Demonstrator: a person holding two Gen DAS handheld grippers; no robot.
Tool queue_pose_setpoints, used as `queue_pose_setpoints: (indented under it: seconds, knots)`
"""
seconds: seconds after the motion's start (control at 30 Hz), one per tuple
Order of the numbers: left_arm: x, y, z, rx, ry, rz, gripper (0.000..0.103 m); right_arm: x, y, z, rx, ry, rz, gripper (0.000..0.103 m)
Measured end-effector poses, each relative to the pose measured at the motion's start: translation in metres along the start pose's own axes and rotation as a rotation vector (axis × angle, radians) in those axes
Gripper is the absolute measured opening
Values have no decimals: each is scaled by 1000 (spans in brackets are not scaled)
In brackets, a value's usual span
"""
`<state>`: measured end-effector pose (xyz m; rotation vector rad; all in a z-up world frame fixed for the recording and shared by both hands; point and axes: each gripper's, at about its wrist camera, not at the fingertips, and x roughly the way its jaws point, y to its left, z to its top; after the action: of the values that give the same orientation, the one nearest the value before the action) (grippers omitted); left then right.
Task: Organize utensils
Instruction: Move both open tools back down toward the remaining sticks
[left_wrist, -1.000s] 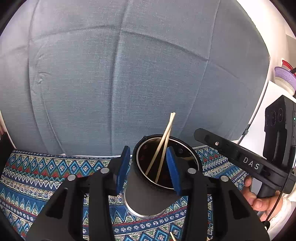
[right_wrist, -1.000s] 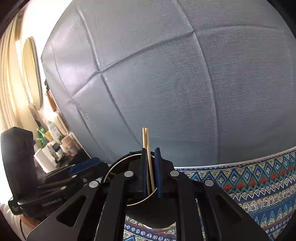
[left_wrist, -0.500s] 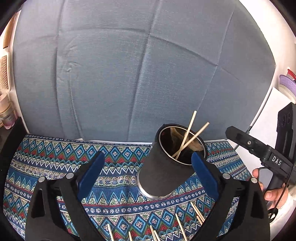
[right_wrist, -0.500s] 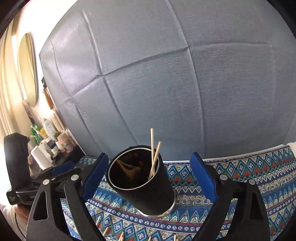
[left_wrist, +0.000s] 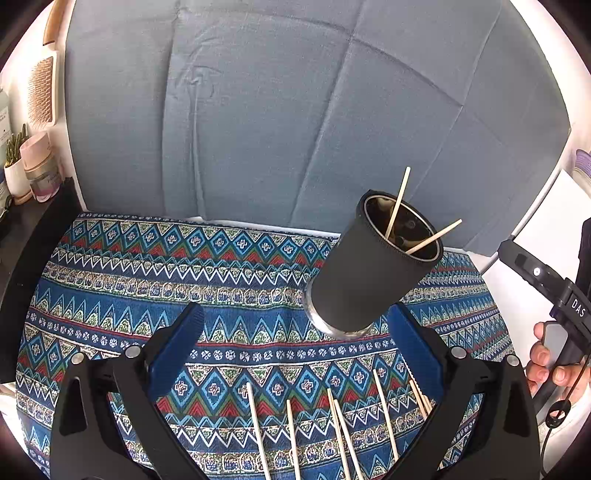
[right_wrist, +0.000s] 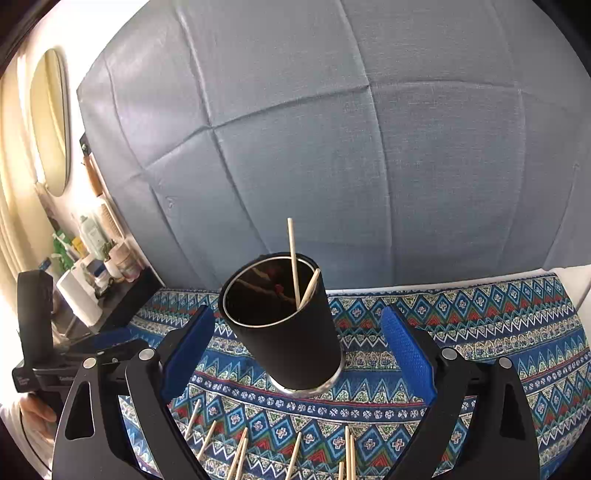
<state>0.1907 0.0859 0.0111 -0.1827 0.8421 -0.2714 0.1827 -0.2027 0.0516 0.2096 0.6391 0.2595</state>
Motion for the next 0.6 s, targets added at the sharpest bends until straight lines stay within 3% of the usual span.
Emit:
queue_pose_setpoints:
  seconds: [0.6]
  knots:
    - [6, 34, -58, -40, 158, 98, 97, -10, -10, -67, 1, 156, -77, 87]
